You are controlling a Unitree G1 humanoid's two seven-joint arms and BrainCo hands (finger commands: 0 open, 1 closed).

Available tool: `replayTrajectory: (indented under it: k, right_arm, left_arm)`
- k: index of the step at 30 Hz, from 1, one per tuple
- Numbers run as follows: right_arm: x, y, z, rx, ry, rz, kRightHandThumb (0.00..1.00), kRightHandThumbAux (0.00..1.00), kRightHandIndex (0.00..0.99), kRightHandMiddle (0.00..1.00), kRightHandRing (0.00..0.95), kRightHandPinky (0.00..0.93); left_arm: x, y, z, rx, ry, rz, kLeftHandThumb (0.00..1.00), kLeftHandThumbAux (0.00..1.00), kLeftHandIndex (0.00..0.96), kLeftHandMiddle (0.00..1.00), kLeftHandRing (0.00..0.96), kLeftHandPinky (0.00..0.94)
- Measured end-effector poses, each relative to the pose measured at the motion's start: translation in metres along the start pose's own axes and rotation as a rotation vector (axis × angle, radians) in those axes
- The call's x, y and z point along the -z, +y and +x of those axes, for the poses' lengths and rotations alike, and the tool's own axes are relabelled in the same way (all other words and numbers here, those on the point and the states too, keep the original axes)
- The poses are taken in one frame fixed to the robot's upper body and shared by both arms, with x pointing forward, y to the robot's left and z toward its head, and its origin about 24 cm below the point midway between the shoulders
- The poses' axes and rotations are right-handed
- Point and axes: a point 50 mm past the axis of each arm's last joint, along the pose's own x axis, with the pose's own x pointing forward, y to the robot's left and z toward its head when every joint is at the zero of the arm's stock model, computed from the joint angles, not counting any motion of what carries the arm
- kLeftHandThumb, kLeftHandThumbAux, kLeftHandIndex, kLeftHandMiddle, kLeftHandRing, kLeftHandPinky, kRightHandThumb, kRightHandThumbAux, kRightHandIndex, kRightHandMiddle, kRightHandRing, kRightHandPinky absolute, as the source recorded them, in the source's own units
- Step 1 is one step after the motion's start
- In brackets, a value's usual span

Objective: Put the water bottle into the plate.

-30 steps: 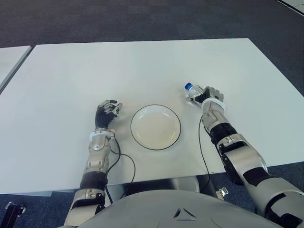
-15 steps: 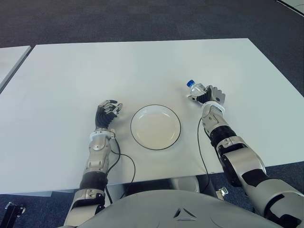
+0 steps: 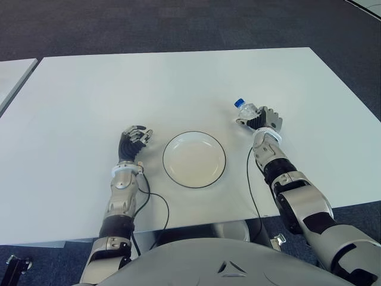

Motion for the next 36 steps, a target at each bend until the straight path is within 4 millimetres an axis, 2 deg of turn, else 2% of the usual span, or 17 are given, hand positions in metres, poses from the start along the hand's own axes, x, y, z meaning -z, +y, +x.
replayTrajectory:
  k: [13,19,25,36]
  right_arm:
    - [-0.001,-0.002,-0.007,0.097,-0.024,0.126,0.708,0.723,0.431,0.811,0.83,0.849]
    - [-0.004,-0.002,-0.027,0.134,-0.067,0.239,0.708,0.723,0.434,0.811,0.832,0.847]
    - [-0.01,-0.004,-0.05,0.185,-0.185,0.382,0.706,0.723,0.439,0.829,0.844,0.85]
    - [-0.023,-0.021,-0.057,0.279,-0.413,0.518,0.703,0.726,0.438,0.875,0.879,0.88]
  left_arm:
    - [-0.001,-0.001,0.002,-0.011,0.001,-0.006,0.707,0.715,0.433,0.64,0.633,0.623]
    - [-0.003,-0.001,0.004,-0.012,-0.006,-0.008,0.706,0.715,0.433,0.64,0.633,0.627]
    - [-0.002,-0.001,0.004,-0.014,-0.004,-0.016,0.706,0.715,0.433,0.653,0.641,0.633]
    - [0.0,-0.001,0.003,-0.014,0.007,-0.015,0.706,0.714,0.434,0.653,0.641,0.634]
